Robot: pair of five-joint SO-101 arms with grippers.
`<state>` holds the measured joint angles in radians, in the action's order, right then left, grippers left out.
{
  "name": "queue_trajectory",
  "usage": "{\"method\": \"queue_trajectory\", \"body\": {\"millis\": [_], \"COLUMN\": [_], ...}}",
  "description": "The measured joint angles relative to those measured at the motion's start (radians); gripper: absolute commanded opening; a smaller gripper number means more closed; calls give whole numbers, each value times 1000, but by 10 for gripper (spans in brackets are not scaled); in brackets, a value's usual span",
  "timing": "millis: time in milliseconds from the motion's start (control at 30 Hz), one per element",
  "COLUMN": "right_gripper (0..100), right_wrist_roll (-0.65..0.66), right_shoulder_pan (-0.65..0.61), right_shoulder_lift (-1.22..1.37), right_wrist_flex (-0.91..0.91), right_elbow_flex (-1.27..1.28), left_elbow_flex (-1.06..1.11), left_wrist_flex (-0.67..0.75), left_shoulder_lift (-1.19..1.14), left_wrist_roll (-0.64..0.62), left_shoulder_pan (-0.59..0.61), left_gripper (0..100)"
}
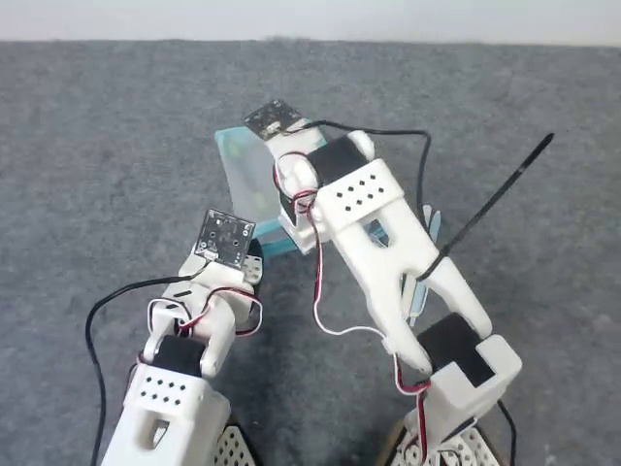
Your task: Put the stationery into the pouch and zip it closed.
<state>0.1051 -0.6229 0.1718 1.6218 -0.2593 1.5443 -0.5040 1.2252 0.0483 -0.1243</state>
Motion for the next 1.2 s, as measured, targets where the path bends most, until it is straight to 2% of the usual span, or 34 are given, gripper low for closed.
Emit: {"method": "queue_trajectory", "body": {"millis": [167,333,567,700,900,1200], "right_gripper": [242,242,242,242,241,241], "right_wrist_roll": [6,74,110,115,117,94], "right_shoulder_pan": [0,17,282,388,417,496], "right_shoulder_lift": [0,-80,-304,-376,-446,-437], "right_wrist_flex": [15,72,58,-60,-293,-509], "right_elbow_flex": [0,0,244,499,868,1062], "left_elbow_flex": [0,0,6,25,25,25], "left_wrist_flex": [0,0,0,0,0,0], "left_shoulder_lift": [0,0,0,0,0,0], "left_wrist_roll": [0,3,15,15,15,15], "left_shoulder_pan": [0,-2,91,117,115,115], "left_gripper": [12,12,12,12,12,12]}}
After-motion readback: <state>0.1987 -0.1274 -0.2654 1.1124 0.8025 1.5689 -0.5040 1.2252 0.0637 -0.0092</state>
